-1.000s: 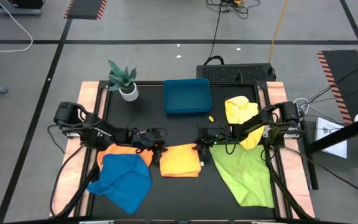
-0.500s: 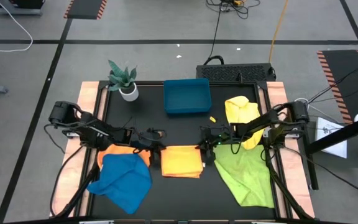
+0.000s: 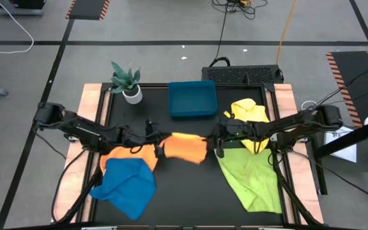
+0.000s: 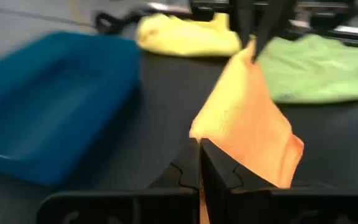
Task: Fold microfiber towels
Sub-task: Put the orange folded microfiber cloth into the blue bin
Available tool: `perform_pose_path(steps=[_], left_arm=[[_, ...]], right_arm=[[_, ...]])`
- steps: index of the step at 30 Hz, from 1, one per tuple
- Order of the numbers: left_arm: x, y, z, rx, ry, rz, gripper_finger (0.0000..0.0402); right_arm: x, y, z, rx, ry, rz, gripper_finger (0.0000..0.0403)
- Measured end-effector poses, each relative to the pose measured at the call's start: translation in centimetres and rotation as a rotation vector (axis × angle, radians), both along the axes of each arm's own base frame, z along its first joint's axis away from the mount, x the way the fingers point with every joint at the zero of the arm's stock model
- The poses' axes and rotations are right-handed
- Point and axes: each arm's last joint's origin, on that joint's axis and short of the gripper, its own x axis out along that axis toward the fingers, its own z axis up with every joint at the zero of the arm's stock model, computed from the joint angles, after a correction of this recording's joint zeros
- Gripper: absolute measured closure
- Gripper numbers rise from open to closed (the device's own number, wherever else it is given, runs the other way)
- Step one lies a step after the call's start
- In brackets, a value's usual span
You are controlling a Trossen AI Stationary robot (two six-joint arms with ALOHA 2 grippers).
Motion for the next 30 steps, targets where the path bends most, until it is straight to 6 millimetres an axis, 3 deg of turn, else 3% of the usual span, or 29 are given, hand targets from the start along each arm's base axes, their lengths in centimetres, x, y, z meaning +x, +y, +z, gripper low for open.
perform_pose_path(steps=[8,15,24,30], left_arm=[[1.6,3.0,2.9,0.105,-0.027,0.084,0.04],[2.9,6.8,5.9,0.158,-0.004,0.133,0.0401],[4.0,13.5,3.5,0.108,0.036,0.159,0.0401],[4.6,17.1,3.2,0.12,0.063,0.23,0.0401]], right_arm=[[-1.2,-1.7,2.5,-0.136,-0.083,-0.147,0.0402],[-2.0,-5.2,3.1,-0.167,-0.099,-0.29,0.0403],[-3.6,-10.2,3.6,-0.201,-0.108,-0.478,0.0403],[-2.8,-13.0,3.8,-0.202,-0.143,-0.504,0.0403]])
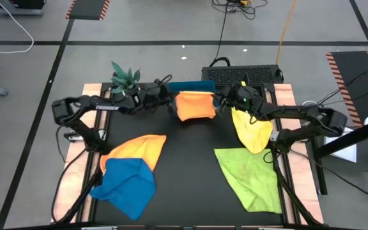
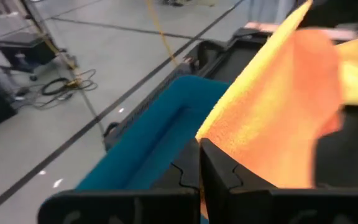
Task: Fold microfiber towels
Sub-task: Put the orange folded microfiber cloth into the blue bin
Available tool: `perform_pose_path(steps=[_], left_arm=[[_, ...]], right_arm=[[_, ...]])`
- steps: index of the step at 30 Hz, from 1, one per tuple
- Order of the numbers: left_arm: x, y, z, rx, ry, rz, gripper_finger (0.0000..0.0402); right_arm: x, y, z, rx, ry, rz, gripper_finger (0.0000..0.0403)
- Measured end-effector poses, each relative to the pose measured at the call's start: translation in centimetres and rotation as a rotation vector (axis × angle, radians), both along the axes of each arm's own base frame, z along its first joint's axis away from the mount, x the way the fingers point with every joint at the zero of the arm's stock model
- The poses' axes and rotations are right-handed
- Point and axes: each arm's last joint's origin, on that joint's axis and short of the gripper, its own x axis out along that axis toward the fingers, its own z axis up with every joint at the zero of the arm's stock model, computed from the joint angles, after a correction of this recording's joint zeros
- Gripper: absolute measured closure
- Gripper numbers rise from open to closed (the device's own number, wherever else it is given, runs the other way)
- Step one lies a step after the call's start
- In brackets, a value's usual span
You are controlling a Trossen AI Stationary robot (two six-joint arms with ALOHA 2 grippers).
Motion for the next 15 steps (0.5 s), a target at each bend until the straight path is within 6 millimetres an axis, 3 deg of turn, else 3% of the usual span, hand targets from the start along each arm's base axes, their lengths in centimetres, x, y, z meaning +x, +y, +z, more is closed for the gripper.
perform_pose_path(steps=[7,15], left_arm=[[-0.6,3.7,-0.2,-0.049,0.062,0.04,0.0401],[-1.5,6.6,-3.3,-0.115,0.15,0.047,0.0401]], right_arm=[[2.0,-3.9,-2.3,0.049,0.11,-0.053,0.0403],[3.9,-7.1,-5.4,0.108,0.189,-0.045,0.0403]])
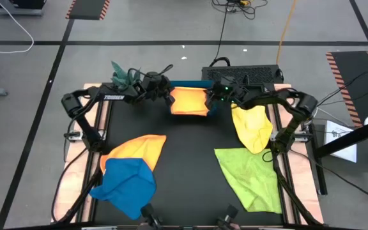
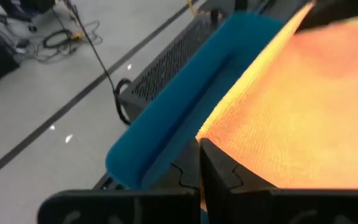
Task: Fold microfiber towels
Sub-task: Put the orange folded microfiber cloth into the blue bin
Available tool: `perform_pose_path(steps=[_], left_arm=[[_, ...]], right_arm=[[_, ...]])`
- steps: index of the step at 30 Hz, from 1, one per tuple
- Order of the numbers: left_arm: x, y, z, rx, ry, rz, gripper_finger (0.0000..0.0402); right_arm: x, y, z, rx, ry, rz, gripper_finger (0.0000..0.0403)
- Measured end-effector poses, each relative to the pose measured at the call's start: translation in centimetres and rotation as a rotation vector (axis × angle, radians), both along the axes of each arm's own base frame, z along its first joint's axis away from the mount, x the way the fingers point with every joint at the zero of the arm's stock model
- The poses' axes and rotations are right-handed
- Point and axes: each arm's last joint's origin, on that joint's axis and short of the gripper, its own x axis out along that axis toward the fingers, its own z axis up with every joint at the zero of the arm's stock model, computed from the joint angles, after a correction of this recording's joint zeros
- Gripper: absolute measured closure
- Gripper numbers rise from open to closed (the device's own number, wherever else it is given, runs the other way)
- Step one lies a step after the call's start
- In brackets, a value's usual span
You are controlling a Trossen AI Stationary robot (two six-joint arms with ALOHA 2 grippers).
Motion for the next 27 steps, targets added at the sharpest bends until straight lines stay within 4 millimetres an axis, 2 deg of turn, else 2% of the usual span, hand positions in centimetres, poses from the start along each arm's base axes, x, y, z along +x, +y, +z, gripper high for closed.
perform_pose_path(steps=[4,8,16,22,25,27], left_arm=[[-0.2,1.1,-1.5,-0.001,0.018,0.019,0.04],[0.0,1.8,-3.1,0.01,0.043,0.002,0.0394],[0.2,1.9,-3.3,0.017,0.036,-0.005,0.0392],[0.3,2.0,-3.2,0.009,0.001,0.015,0.0331],[0.2,1.8,-2.2,0.016,-0.025,0.019,0.0286],[0.1,1.4,-0.9,0.026,-0.048,0.015,0.0258]], right_arm=[[0.7,-0.8,-1.3,0.017,0.033,0.0,0.0403],[0.8,-1.1,-1.8,0.023,0.044,-0.004,0.0403],[0.8,-1.1,-1.6,0.009,0.052,0.002,0.0394],[0.8,-1.0,-1.7,0.005,0.06,0.005,0.0338],[0.7,-0.9,-1.4,0.007,0.067,0.005,0.0302],[0.5,-0.8,-0.7,0.004,0.068,0.008,0.028]])
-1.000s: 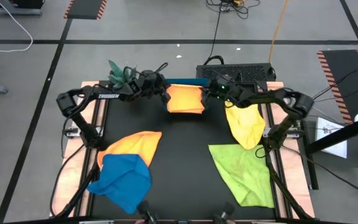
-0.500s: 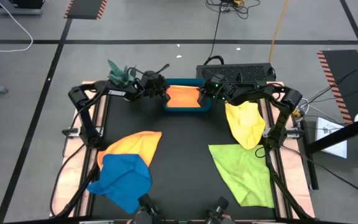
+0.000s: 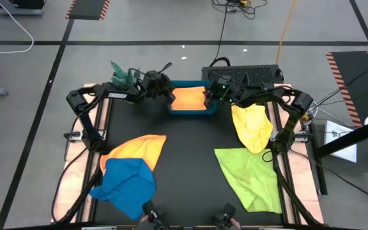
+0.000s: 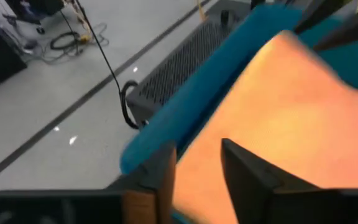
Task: Fold microfiber towels
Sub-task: Put the orange folded microfiber cloth into the blue bin, then fold the yellow microfiber towel
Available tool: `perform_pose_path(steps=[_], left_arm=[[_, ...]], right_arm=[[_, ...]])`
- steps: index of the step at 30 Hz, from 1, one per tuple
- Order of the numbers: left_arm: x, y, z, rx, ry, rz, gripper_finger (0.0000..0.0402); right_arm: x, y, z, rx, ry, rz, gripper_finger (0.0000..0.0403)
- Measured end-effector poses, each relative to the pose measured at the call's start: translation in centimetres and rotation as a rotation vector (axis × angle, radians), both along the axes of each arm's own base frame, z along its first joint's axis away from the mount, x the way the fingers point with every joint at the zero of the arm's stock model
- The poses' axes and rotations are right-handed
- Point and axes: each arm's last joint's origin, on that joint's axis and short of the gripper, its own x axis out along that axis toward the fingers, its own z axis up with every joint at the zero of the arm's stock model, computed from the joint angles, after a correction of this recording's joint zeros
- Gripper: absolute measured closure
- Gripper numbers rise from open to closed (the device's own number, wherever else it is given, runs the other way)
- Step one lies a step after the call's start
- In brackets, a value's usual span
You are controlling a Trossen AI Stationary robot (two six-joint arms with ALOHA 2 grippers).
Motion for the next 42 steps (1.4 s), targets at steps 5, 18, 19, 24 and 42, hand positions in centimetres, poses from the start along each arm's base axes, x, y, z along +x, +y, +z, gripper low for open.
perform_pose_path(steps=[5,18,19,24,42], left_arm=[[-0.8,-2.8,5.4,0.03,-0.066,-0.049,0.0212],[-2.5,-15.3,9.1,0.189,-0.277,-0.276,0.0259],[-2.5,-15.9,8.4,0.176,-0.282,-0.295,0.0265],[-2.9,-18.7,4.9,0.121,-0.317,-0.376,0.0285],[-1.3,-22.0,0.0,0.057,-0.4,-0.395,0.0295]], right_arm=[[-1.1,1.3,3.1,0.04,-0.003,-0.009,0.0251],[-2.3,12.3,5.5,0.018,-0.192,0.315,0.0259],[-2.5,13.1,5.1,0.022,-0.22,0.334,0.0259],[-3.9,16.0,3.0,0.011,-0.354,0.392,0.0259],[-6.3,18.7,-0.8,0.099,-0.298,0.221,0.0259]])
